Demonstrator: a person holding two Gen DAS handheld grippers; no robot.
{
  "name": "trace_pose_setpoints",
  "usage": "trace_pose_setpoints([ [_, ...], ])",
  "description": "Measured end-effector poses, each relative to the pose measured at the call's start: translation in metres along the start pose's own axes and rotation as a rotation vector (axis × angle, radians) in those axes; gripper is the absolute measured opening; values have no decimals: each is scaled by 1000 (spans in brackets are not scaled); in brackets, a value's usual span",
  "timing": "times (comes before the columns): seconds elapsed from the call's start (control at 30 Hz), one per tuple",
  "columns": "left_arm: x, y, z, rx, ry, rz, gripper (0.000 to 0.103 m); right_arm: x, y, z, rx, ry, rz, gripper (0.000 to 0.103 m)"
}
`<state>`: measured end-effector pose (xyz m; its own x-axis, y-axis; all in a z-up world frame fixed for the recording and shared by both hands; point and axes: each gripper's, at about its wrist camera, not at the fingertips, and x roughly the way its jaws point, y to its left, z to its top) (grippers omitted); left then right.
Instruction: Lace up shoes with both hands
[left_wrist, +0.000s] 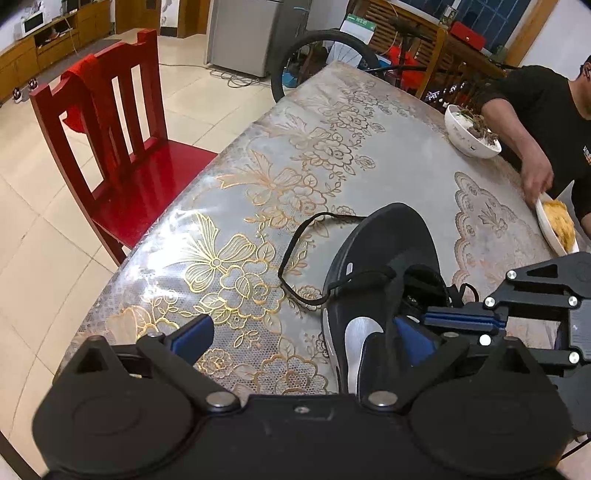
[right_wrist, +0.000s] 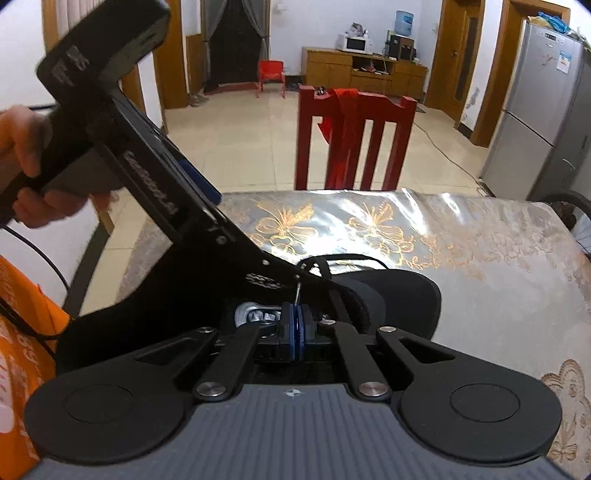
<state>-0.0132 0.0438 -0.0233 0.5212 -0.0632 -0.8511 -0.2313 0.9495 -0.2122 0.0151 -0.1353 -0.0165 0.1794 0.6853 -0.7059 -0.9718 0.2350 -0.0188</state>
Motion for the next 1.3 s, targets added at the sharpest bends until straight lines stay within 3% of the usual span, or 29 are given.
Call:
trace_pose_setpoints([
  [0.23, -1, 2, 0, -7, 1, 4, 103, -1, -2, 2, 12, -29, -3, 4],
  [0.57, -1, -3, 0, 9, 1, 1, 103, 10, -10, 0, 23, 1, -50, 4],
  [0.9, 0, -4, 0, 10, 6, -1, 103, 9, -11, -1, 38, -23, -13, 4],
  [1.03, -1, -9, -1, 41, 4, 4, 103, 12, -3, 1, 8, -43, -30, 4],
  [1.17, 0, -19, -6, 125, 12, 37, 103, 16, -8, 3, 57, -68, -25, 4],
  [1.3, 0, -29, -13, 208, -2, 56, 102, 12, -14, -1, 102, -49, -13, 21],
])
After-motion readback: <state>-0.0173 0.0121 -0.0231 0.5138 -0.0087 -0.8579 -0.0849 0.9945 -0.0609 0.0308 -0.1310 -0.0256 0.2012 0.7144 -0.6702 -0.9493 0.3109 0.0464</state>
